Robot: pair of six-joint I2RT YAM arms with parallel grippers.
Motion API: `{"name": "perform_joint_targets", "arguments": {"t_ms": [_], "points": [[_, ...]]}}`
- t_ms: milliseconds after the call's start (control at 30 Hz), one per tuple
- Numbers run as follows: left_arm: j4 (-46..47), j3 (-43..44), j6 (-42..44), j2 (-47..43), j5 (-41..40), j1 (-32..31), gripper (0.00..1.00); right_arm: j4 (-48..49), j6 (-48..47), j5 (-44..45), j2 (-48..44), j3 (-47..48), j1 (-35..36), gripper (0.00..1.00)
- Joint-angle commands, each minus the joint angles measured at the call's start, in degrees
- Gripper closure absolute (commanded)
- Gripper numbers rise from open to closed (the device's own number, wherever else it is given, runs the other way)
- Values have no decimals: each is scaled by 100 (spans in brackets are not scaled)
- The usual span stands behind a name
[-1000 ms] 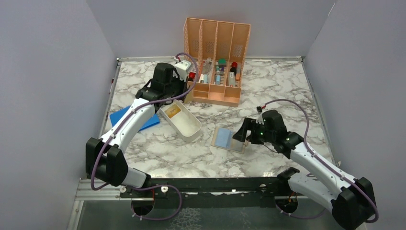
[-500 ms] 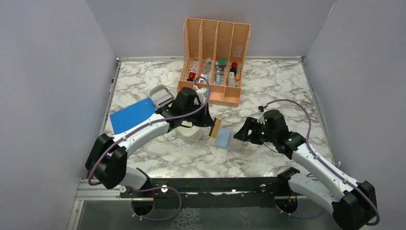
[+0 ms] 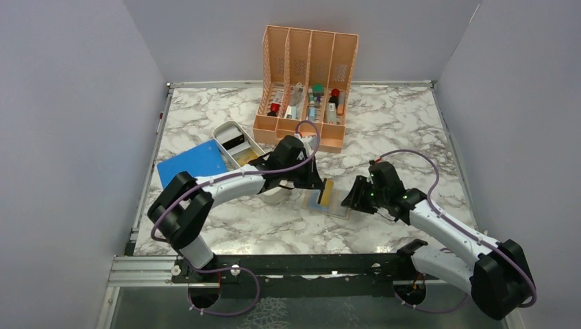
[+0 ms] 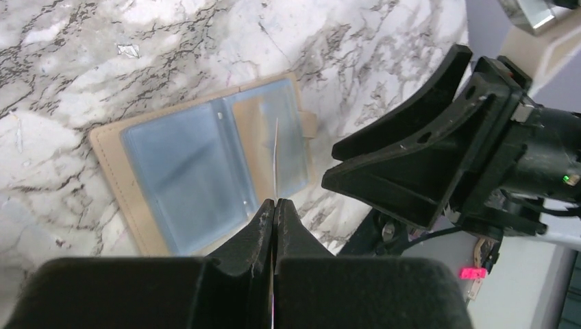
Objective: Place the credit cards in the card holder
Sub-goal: Insert the credit card into the card holder.
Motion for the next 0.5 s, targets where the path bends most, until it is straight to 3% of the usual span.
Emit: {"name": "perform_joint_targets", "arguments": {"t_ms": [0,467], "points": [[152,432,26,511,-19,-115,100,142,-29,460,387,83,-6,55],[-24,606,28,1381,-476,-189,100,387,-36,729,1057,78,-4,59]]}}
